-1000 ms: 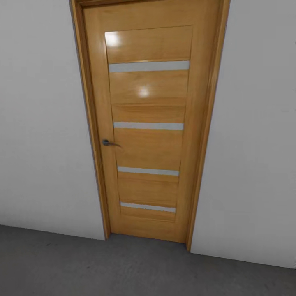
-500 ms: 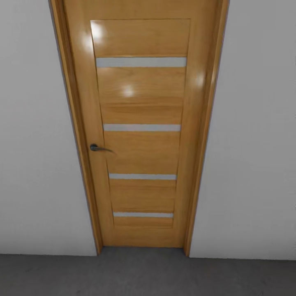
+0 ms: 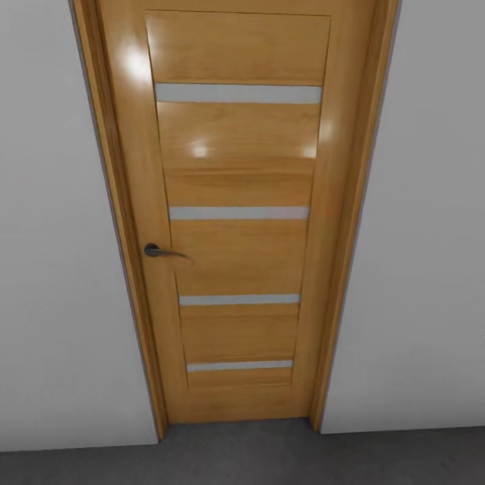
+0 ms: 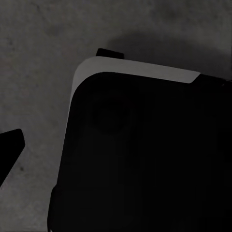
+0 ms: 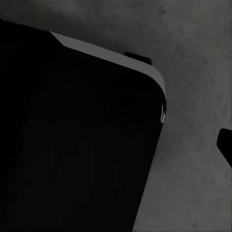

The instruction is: Move the two storage containers from the living room to the garage. In the garage, place one container on the floor and stack the other container on top of it (either order is fine).

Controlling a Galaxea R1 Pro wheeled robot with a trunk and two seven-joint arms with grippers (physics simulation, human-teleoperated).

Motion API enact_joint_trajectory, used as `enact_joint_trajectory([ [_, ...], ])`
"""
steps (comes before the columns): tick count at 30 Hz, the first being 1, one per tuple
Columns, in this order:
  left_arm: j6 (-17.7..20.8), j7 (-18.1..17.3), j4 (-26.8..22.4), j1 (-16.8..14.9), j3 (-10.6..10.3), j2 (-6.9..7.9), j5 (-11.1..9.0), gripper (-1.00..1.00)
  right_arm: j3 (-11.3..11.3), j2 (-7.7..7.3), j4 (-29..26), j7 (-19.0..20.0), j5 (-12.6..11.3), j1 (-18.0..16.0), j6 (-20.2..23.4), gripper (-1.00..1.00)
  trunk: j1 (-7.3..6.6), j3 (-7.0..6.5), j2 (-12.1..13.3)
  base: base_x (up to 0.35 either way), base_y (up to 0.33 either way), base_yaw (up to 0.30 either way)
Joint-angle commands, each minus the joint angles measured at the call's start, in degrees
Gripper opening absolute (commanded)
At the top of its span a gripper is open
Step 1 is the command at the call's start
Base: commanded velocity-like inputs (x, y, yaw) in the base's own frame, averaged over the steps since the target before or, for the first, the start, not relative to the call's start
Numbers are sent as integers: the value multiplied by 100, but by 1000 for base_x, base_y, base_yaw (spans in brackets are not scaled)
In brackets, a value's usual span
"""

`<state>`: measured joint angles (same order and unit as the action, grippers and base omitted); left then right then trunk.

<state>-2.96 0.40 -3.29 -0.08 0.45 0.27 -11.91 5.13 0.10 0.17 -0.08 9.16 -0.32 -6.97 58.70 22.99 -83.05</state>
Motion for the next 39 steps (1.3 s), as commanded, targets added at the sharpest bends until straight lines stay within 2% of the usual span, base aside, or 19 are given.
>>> enact_joint_trajectory([
  [1,-19,4,-5,-1,3,-1,-29,100,49,-6,3,-1,5,-3,-15,100,2,6,-3,211,280,-6],
  [6,-35,4,-22,-1,7,0,-31,100,57,-17,4,-1,12,-3,-15,100,2,6,-3,113,149,-2],
  [22,-56,6,-52,-1,8,-4,-31,100,58,-19,4,-1,-1,-3,-15,100,2,6,-3,5,5,0],
  [32,-56,13,-57,-1,10,-1,-37,100,63,-9,4,-1,-2,-3,-15,100,2,6,-3,0,-157,0],
  [39,-56,13,-58,-1,10,-1,-39,100,72,27,7,-1,-2,-3,-15,100,2,6,-3,0,-24,0],
])
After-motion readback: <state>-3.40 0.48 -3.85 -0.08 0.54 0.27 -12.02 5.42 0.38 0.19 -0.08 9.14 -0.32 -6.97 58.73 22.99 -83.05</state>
